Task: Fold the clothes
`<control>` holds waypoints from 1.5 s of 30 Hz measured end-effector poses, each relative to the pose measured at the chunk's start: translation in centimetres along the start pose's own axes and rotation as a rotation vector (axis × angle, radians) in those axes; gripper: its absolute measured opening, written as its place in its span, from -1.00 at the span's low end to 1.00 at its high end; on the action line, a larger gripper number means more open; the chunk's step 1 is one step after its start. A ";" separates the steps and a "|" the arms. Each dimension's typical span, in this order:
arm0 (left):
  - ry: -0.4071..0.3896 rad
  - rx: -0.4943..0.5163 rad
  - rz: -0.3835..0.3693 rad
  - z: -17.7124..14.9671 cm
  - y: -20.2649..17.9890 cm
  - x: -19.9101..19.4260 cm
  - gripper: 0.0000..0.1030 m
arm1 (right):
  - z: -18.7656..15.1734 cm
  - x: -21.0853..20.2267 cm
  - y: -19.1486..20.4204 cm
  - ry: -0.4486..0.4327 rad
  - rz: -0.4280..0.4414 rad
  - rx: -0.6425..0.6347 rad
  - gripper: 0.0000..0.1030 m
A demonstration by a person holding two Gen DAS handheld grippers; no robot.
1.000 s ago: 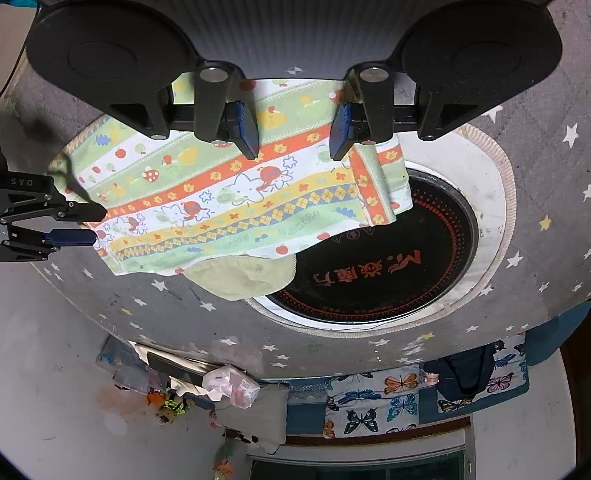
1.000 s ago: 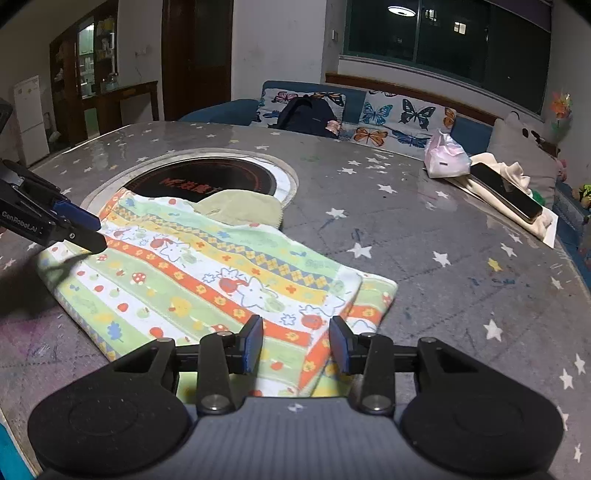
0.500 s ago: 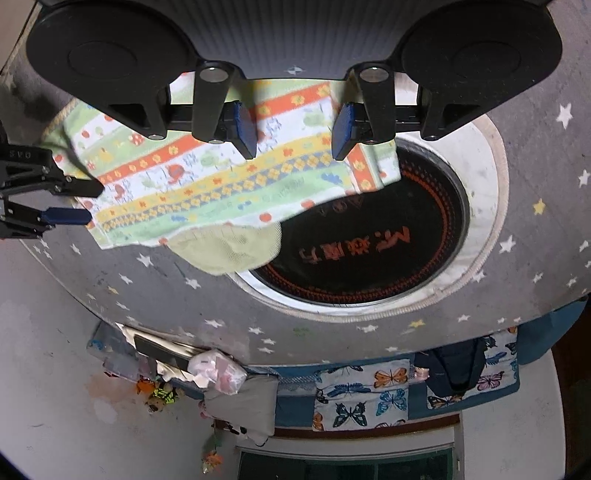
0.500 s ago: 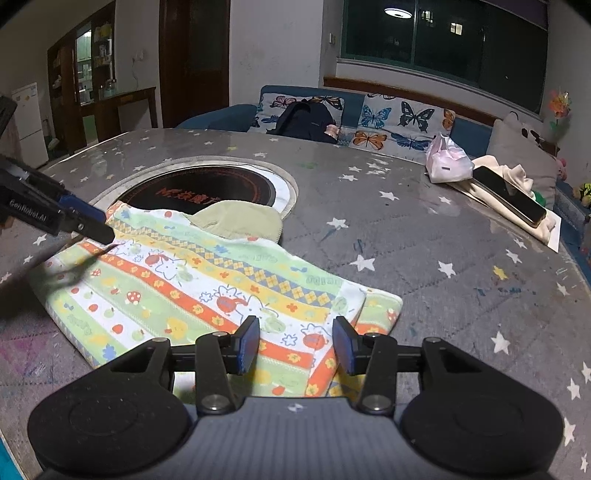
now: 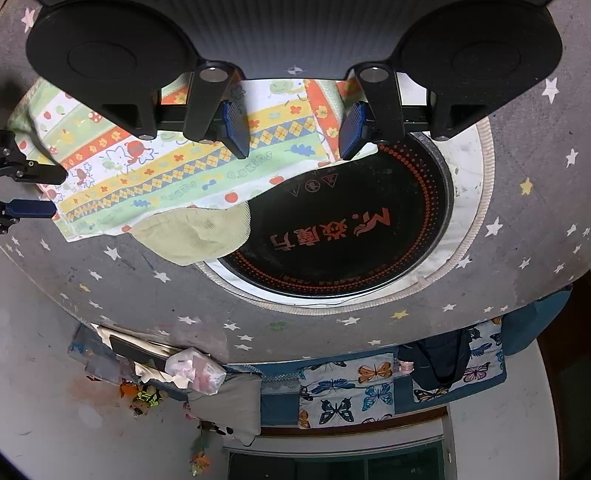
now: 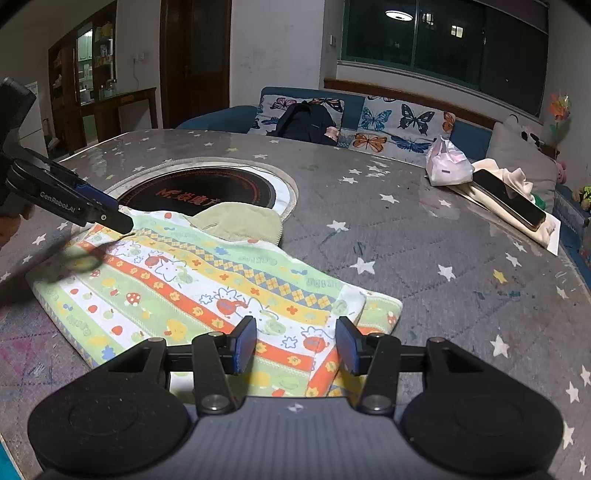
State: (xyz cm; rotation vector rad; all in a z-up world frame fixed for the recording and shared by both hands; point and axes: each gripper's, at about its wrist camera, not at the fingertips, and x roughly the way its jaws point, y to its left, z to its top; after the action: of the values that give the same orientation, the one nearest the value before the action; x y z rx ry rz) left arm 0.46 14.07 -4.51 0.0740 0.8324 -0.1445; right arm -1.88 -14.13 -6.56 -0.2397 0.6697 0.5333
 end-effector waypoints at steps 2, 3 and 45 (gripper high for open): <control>0.003 0.003 0.001 -0.2 -0.1 0.2 0.12 | 0.0 0.1 0.0 0.000 0.000 0.000 -0.06; 0.004 0.005 0.001 -0.3 -0.1 0.2 0.13 | -0.1 0.1 0.0 0.001 0.000 0.001 -0.06; -0.013 -0.160 0.042 -1.7 3.4 -1.0 0.30 | 0.0 -0.4 -2.7 -0.016 -0.017 0.199 0.94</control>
State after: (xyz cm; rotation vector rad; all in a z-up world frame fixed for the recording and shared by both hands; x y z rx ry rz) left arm -0.95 17.73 -4.88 -0.0598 0.8260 -0.0381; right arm -0.68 -16.51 -6.14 -0.0540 0.6994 0.4480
